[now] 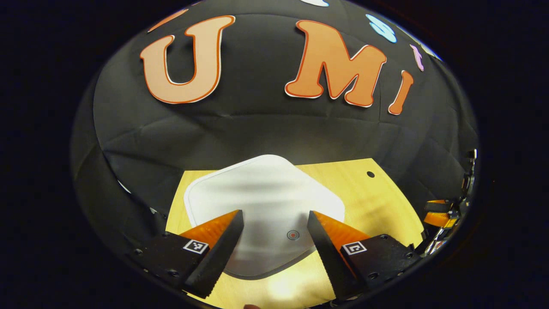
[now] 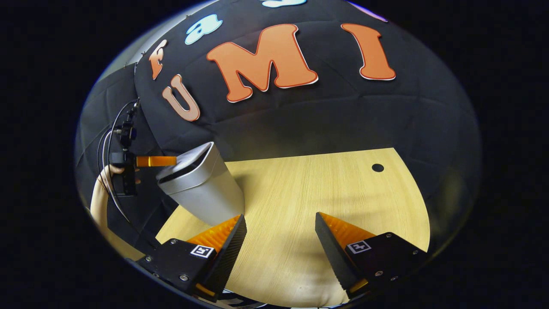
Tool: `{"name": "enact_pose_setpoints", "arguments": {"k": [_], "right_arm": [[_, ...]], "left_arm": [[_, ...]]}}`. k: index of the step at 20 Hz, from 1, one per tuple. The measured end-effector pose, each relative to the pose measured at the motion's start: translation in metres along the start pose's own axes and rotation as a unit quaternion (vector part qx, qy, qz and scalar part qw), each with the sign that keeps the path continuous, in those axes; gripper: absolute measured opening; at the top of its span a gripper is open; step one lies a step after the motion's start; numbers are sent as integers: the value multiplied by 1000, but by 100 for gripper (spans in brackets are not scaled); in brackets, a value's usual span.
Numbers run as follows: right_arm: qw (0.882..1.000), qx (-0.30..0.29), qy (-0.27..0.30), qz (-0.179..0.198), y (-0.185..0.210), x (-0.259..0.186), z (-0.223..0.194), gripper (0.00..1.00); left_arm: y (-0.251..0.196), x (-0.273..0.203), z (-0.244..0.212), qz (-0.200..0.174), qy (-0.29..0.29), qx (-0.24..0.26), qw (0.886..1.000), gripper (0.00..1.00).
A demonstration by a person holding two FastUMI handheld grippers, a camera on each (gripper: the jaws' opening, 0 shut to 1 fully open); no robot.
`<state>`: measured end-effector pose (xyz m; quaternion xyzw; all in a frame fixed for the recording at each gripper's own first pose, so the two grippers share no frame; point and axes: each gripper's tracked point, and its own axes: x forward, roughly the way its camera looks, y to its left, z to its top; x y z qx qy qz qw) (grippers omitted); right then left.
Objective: Press the lid of the desktop garbage bin to open it, pick up the crumpled paper on the desktop and throw it into the bin, then pick up the pop can on the desktop and drop it into the bin, and finally close the garbage bin lid.
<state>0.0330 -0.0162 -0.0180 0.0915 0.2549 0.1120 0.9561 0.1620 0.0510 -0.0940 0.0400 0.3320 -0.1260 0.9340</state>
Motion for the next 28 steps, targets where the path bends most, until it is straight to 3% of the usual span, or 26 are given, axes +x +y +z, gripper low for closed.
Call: {"name": "enact_pose_setpoints", "arguments": {"k": [6, 8, 18, 24, 28], "right_arm": [[1000, 10, 13, 11, 2, 4, -9, 97], [1000, 9, 17, 10, 2, 5, -11, 97], [1000, 9, 13, 14, 5, 5, -5, 96], [1000, 4, -15, 7, 8, 1, 20, 96], [999, -5, -37, 1, 13, 1, 38, 97]], "left_arm": [[4, 0, 0, 37, -102, -2, 994, 98], [2, 2, -2, 46, -105, 19, 993, 98], [5, -3, -3, 36, -102, 13, 994, 97], [8, -10, 2, 60, -108, 13, 992, 97], [-3, -26, 22, 55, -140, 14, 988, 96]]}}
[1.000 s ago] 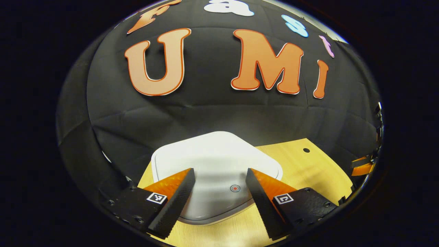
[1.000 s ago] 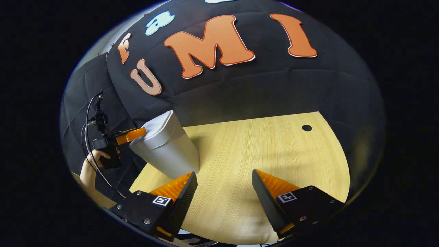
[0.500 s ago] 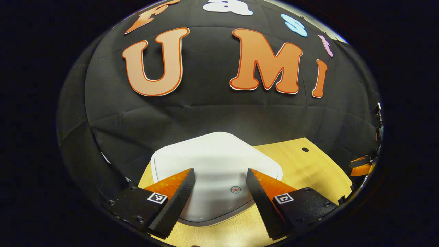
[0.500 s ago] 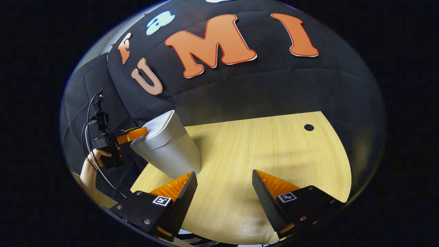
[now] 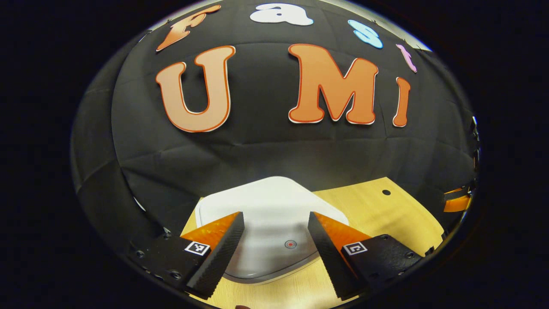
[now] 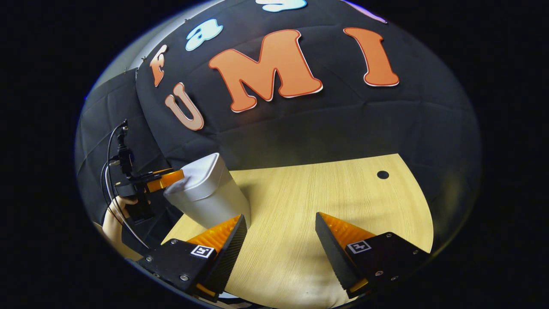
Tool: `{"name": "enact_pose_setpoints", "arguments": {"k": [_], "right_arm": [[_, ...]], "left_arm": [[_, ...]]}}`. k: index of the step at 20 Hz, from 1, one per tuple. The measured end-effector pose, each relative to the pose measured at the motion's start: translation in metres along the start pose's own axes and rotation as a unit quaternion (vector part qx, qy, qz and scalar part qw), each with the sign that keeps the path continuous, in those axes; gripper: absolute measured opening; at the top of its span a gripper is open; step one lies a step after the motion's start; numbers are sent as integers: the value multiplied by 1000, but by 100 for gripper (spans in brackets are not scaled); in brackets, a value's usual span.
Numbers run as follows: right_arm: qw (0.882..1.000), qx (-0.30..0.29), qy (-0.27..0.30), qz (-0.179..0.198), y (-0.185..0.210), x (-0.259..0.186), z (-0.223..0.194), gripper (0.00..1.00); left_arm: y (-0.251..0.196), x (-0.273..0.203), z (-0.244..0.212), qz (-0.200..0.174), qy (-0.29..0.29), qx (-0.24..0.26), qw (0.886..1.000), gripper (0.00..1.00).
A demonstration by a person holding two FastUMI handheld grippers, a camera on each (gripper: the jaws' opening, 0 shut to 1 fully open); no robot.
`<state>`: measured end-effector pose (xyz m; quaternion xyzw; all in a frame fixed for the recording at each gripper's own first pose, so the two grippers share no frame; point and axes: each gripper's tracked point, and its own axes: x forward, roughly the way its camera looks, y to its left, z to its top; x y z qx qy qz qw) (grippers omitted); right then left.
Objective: Press the lid of the desktop garbage bin to open it, pick up the crumpled paper on the desktop and throw it into the bin, then pick up the pop can on the desktop and drop it into the bin, and finally close the garbage bin lid.
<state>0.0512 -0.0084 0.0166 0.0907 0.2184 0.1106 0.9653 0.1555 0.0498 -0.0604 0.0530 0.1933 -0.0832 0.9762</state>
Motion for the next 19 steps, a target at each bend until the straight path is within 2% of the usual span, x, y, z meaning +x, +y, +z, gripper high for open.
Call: {"name": "enact_pose_setpoints", "arguments": {"k": [5, 11, 19], "right_arm": [[998, -28, -54, -15, 6, 2, 45, 96], [992, -45, -108, -41, 11, 1, 72, 96], [982, -62, -158, -81, 6, -13, 72, 96]], "left_arm": [[-29, -17, 36, -21, -42, -10, 999, 96], [-63, -46, 67, -37, -99, 1, 994, 96], [-89, -69, 24, -39, -108, -27, 993, 95]]}}
